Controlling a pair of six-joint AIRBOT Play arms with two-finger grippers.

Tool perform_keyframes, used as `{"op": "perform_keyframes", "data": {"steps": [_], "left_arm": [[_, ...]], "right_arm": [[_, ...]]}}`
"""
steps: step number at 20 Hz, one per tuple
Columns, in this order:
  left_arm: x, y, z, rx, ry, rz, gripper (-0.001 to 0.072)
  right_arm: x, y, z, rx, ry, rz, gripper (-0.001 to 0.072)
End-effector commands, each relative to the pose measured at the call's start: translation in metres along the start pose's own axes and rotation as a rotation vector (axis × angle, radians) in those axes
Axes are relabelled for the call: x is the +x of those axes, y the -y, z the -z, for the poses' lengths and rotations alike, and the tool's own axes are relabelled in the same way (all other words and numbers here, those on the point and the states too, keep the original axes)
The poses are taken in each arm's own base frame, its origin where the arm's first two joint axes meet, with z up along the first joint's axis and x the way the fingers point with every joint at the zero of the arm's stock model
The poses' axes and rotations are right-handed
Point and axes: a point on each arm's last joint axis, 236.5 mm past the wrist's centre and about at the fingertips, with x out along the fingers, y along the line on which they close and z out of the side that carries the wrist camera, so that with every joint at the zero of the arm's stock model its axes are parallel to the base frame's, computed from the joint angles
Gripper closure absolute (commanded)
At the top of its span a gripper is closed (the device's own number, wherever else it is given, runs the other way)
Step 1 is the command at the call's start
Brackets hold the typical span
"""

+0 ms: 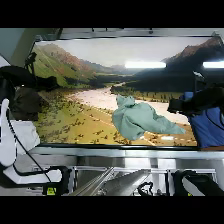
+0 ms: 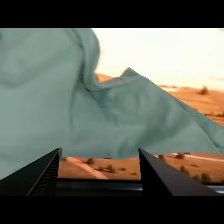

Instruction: Fold the shirts.

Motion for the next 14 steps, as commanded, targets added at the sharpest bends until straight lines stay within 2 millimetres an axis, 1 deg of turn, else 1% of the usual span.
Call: {"op": "perform_keyframes", "data": {"steps": [1, 2, 3, 4, 5, 7, 8, 10, 12, 14], "left_arm": [[0.027, 0.085, 0.059, -0.013, 0.001, 0.177, 0.0629], [0.039, 0.102, 0.082, -0.006, -0.047, 0.206, 0.0268], [0.052, 0.119, 0.108, -0.016, -0.104, 0.222, 0.0016], [0.062, 0.135, 0.129, -0.015, -0.152, 0.237, 0.0011], [0.074, 0.151, 0.145, 0.002, -0.171, 0.25, 0.0012], [0.095, 0.176, 0.173, 0.03, -0.186, 0.248, 0.0012], [0.106, 0.185, 0.184, 0.03, -0.191, 0.241, 0.0012], [0.126, 0.198, 0.201, 0.012, -0.206, 0.235, 0.0013], [0.145, 0.211, 0.216, 0.028, -0.255, 0.234, 0.0013], [0.163, 0.226, 0.218, 0.044, -0.273, 0.242, 0.0014]], "right_arm": [[0.007, 0.057, 0.026, 0.185, -0.053, -0.022, 0.0174], [0.011, 0.071, 0.027, 0.239, -0.061, -0.048, 0.0174], [0.014, 0.086, 0.027, 0.285, -0.065, -0.076, 0.0173], [0.017, 0.102, 0.027, 0.309, -0.066, -0.095, 0.0173], [0.021, 0.114, 0.026, 0.314, -0.072, -0.121, 0.0173], [0.034, 0.125, 0.033, 0.287, -0.126, -0.199, 0.0174], [0.044, 0.13, 0.038, 0.276, -0.165, -0.216, 0.0174], [0.067, 0.132, 0.047, 0.236, -0.245, -0.257, 0.0174], [0.087, 0.121, 0.046, 0.233, -0.283, -0.355, 0.0174], [0.101, 0.109, 0.044, 0.229, -0.3, -0.45, 0.0174]]}}
